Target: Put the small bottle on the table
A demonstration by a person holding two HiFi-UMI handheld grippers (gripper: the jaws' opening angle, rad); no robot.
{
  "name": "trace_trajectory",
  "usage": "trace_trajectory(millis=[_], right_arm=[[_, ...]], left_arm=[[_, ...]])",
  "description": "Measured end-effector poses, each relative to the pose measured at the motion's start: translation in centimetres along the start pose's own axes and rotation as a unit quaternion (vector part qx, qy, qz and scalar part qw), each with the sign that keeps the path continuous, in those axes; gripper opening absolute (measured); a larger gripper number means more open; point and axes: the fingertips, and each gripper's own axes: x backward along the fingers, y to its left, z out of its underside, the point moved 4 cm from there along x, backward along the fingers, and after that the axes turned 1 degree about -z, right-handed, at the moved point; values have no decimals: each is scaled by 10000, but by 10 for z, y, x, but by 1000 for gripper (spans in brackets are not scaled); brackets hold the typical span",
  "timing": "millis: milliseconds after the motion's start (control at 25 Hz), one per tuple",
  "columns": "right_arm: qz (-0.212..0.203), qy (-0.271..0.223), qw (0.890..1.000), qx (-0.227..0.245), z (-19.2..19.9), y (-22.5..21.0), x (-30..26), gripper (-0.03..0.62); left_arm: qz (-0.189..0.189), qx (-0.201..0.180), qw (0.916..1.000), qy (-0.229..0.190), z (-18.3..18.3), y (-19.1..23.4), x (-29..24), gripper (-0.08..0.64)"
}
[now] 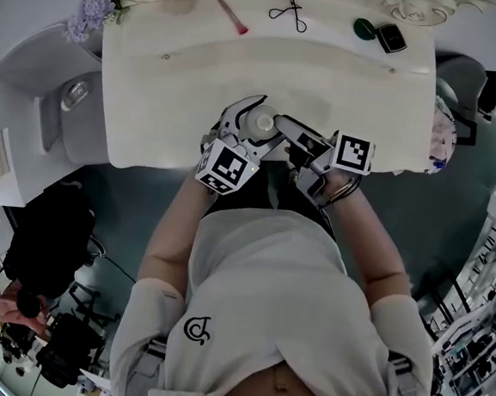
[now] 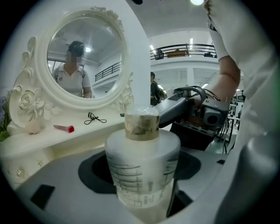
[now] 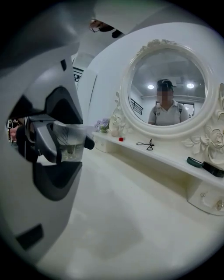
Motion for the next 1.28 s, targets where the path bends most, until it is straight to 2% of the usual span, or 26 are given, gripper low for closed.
trace_trajectory(millis=[120, 200, 320, 480, 600, 720, 960, 1160, 1280], right_arm=[[355, -31, 9993, 104, -4, -12, -7, 247], [504, -27, 9985, 209, -7, -15, -12, 206], [505, -51, 9985, 224, -9, -16, -19, 125], [663, -77, 9977, 126, -10, -26, -22, 117], [773, -93, 9969, 58, -10, -34, -22, 101], [773, -144, 9969, 17, -10, -36, -22, 98], [691, -165, 9973, -174, -7, -36, -28, 101], [722, -56, 9972, -159, -3, -38, -29, 113], [813, 4, 9967, -31, -2, -39, -28, 126]], left_arm=[[107, -20, 9997, 208, 15, 9, -7, 350], [167, -45, 9993, 331, 22, 14, -11, 350], [253, -89, 9983, 526, 32, 19, -16, 350], [382, -187, 9962, 758, 41, 24, -21, 350], [516, -446, 9927, 999, 48, 24, -25, 350], [624, -584, 9908, 1051, 49, 26, -27, 350], [746, -359, 9917, 979, 54, 29, -25, 350], [831, -370, 9902, 1055, 56, 27, -25, 353], [707, -141, 9921, 1030, 55, 29, -23, 396]])
